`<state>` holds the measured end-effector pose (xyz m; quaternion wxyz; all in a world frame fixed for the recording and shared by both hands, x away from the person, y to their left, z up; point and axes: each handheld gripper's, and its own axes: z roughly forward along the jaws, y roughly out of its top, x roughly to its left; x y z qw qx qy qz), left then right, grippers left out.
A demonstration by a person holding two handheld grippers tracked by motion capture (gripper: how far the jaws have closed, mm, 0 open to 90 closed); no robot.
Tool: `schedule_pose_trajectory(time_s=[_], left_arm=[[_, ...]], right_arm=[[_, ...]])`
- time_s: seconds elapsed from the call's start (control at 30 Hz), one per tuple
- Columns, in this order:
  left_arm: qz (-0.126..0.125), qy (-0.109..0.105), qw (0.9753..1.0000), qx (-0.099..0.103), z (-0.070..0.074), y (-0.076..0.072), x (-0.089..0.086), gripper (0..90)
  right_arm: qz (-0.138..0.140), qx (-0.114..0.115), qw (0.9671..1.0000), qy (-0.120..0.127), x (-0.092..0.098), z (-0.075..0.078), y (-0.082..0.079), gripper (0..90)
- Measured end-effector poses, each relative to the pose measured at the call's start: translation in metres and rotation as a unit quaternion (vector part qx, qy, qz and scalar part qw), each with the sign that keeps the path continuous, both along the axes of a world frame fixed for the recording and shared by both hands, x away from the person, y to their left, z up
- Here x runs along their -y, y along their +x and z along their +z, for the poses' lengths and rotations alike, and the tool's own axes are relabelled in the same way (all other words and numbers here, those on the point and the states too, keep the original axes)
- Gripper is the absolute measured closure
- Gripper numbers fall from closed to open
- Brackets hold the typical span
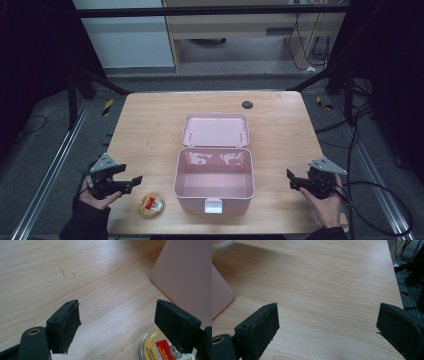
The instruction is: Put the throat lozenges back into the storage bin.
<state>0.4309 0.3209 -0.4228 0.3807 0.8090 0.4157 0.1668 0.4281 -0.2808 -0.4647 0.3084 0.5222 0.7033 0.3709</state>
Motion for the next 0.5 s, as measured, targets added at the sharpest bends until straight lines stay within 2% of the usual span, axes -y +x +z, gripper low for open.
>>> schedule_pose_trajectory(time_s=[0.2,0.4,0.5], left_arm=[[-0.036,0.016,0.9992,-0.011,0.0059,-0.0049,-0.0022,17.9],[-0.076,0.039,0.9961,-0.023,0.0079,-0.0083,0.0004,16.6],[-0.088,0.041,0.9949,-0.029,0.0074,-0.0088,0.0013,16.0]], right_arm=[[-0.007,0.003,1.0000,0.003,0.0024,0.0012,-0.0002,2.6],[-0.006,-0.003,1.0000,0.001,0.0026,0.0004,0.0004,2.2],[-0.006,-0.006,1.0000,-0.003,0.0025,0.0002,0.0007,2.2]])
